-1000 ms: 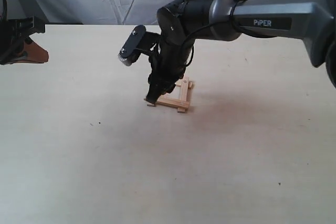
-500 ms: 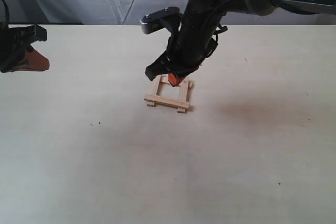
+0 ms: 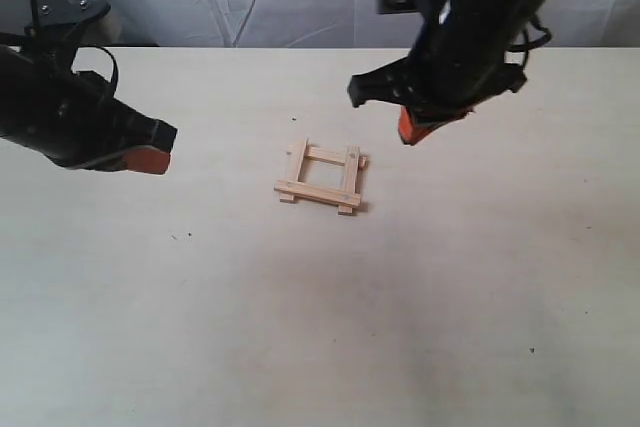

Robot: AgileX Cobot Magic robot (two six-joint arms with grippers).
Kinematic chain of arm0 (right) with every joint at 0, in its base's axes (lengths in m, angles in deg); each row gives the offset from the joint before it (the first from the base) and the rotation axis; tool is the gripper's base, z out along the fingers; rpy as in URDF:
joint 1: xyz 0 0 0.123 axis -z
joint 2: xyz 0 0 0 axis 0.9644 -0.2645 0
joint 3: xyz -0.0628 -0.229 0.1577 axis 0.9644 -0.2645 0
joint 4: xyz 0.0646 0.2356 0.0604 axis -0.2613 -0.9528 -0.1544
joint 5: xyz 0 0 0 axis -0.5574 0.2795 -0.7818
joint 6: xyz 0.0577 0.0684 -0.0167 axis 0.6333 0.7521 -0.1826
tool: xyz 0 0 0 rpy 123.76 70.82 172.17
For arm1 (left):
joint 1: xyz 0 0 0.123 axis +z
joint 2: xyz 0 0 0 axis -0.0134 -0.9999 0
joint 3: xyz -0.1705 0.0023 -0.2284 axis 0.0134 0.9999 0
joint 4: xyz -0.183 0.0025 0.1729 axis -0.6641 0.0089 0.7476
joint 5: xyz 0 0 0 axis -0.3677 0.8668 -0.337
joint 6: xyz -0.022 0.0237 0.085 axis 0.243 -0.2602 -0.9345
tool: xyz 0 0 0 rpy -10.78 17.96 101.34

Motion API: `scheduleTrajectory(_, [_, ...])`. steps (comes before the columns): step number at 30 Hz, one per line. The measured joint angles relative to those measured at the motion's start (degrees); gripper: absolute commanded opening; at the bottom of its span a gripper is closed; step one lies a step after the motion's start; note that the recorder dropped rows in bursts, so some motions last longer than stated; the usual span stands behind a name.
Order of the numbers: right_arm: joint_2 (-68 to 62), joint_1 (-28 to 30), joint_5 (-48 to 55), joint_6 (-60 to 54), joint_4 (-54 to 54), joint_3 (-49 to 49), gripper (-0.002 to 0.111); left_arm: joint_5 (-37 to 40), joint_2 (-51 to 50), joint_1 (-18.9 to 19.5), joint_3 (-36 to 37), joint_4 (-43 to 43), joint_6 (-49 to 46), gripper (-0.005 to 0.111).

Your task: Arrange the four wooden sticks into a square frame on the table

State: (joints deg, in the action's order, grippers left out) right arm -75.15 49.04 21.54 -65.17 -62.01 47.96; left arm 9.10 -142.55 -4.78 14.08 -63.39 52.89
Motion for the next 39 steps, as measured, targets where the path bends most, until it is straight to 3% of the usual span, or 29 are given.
scheduleTrajectory(7, [14.8,6.7,-6.7,0.3,1.6,-15.3,-0.001,-8.7,10.7,-0.2,8.7,2.2,0.1,0.000])
scheduleTrajectory(15, [33.4,7.7,-14.1,0.4,3.9,-30.7,-0.001,-17.8,27.6,-0.2,19.7,4.4,0.1,0.000])
scheduleTrajectory(23, [52.0,7.7,-23.1,0.9,4.2,-43.5,-0.001,-17.6,41.6,-0.2,23.0,5.8,0.1,0.000])
scheduleTrajectory(31, [62.5,7.7,-20.4,1.1,4.1,-46.2,-0.001,-17.0,46.4,-0.2,22.9,5.8,0.1,0.000])
scheduleTrajectory(39, [65.1,7.7,-19.8,1.3,3.7,-46.2,-0.001,-17.0,46.5,-0.2,22.9,5.8,0.1,0.000])
